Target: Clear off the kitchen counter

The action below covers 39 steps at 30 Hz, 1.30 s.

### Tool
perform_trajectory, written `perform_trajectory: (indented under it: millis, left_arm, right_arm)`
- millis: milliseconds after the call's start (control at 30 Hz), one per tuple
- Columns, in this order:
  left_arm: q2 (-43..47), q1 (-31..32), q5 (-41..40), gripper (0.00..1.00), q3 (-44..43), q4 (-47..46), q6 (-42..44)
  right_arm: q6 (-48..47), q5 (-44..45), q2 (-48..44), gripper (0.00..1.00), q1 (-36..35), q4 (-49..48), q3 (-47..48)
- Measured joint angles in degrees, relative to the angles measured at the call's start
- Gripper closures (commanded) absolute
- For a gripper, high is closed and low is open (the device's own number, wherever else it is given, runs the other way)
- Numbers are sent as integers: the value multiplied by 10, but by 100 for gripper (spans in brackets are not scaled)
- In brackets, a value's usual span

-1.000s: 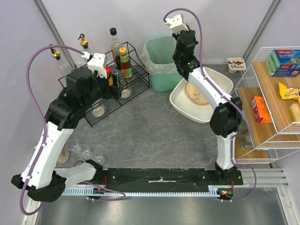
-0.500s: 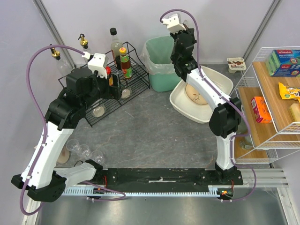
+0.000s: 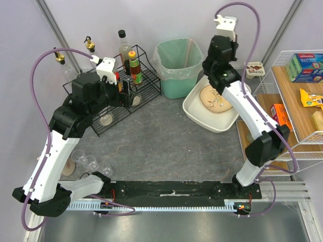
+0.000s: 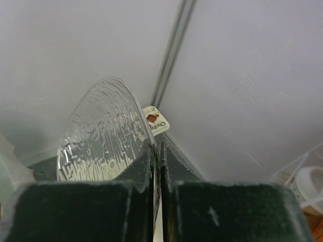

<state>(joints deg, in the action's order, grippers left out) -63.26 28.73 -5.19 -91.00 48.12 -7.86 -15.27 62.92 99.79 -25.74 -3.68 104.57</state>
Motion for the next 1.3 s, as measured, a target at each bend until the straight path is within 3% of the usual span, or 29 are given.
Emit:
perform_trajectory:
  millis: [200,500,767,1067,1300]
  left_arm:
    - [-6,0,14,11,0,-3,0]
    - [-21,0,32,11,1,-7,-2]
    - [-21,0,40,11,3,-9,-2]
    - [-20,0,40,10,6,-11,-2]
    - [-20,0,41,10,6,-11,-2]
  right_arm:
    - [185,-59,-66,100,59,157,-61]
    - [389,-240,-32,100,105,289,-195]
    - [441,-290,39,100,110,300,-198]
    - [453,-300,56,100,153,273,-203]
    - [451,-301,95,90,162,249,-203]
